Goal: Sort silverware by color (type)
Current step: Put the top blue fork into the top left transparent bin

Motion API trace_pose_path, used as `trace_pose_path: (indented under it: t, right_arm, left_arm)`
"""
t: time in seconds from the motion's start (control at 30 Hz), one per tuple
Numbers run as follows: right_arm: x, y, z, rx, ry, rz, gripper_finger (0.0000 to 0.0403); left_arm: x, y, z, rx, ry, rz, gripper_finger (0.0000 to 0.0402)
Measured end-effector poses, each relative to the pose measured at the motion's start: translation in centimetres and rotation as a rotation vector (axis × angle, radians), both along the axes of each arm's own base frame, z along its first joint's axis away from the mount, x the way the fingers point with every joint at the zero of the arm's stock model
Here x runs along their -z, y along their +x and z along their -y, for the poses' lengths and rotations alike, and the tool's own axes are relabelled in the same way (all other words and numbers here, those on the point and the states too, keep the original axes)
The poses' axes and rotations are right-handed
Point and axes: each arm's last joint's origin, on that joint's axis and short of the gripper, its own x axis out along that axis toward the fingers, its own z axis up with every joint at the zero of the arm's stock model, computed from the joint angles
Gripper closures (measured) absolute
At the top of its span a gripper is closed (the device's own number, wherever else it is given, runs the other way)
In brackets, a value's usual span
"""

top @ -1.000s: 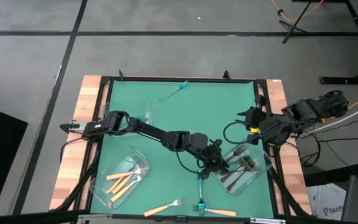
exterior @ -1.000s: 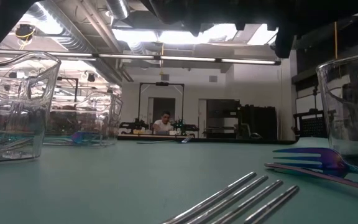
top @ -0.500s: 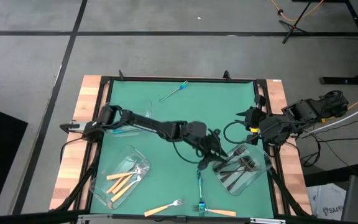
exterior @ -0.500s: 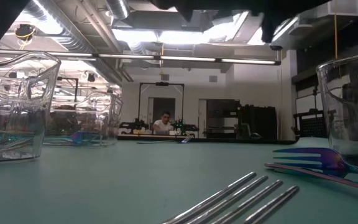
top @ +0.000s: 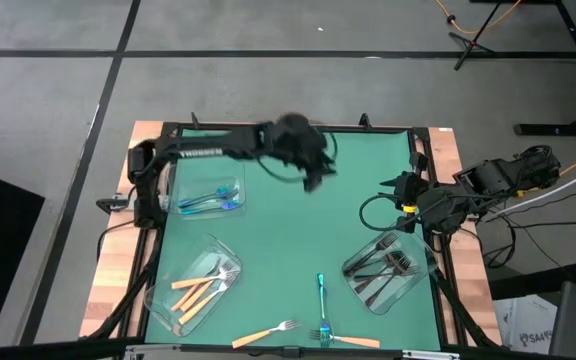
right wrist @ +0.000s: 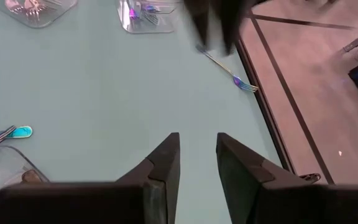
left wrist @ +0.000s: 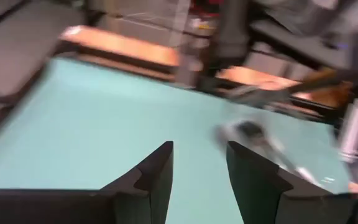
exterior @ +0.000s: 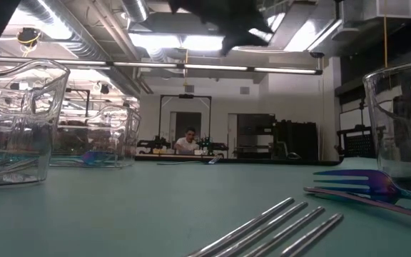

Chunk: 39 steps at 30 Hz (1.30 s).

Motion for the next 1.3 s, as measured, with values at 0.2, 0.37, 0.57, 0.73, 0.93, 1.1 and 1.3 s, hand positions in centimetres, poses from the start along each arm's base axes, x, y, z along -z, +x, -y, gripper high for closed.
trace_pose_path:
  t: [0.2, 0.37, 0.57, 0.73, 0.93, 1.1, 1.3]
  right_arm:
    - [0.0, 0.0, 0.0, 0.000, 0.000, 0.001, 0.0308]
    - [0.0, 0.0, 0.0, 0.000, 0.001, 0.004, 0.0308]
    - [-0.3, 0.4, -0.2, 0.000, 0.022, 0.050, 0.0308]
    - [-0.7, 1.0, -0.5, -0.001, 0.051, 0.111, 0.0308]
    - [-0.1, 1.9, -0.9, -0.003, 0.041, 0.079, 0.0308]
    - [0.6, 3.0, -1.4, -0.006, 0.026, 0.040, 0.0308]
    - [1.4, 4.1, -1.9, -0.005, 0.006, -0.002, 0.0308]
  left_arm:
    - [0.2, -3.7, -8.0, -0.206, -0.031, -0.097, 0.0259]
    - [2.1, -6.2, -13.3, -0.363, -0.066, -0.199, 0.0259]
    - [5.4, -7.5, -17.2, -0.453, -0.111, -0.300, 0.0260]
    - [9.2, -6.9, -18.5, -0.454, -0.138, -0.388, 0.0260]
    - [12.9, -6.0, -18.8, -0.453, -0.164, -0.478, 0.0260]
    - [14.6, -5.8, -18.6, -0.516, -0.118, -0.576, 0.0260]
    - [15.9, -5.9, -18.4, -0.525, -0.119, -0.642, 0.0260]
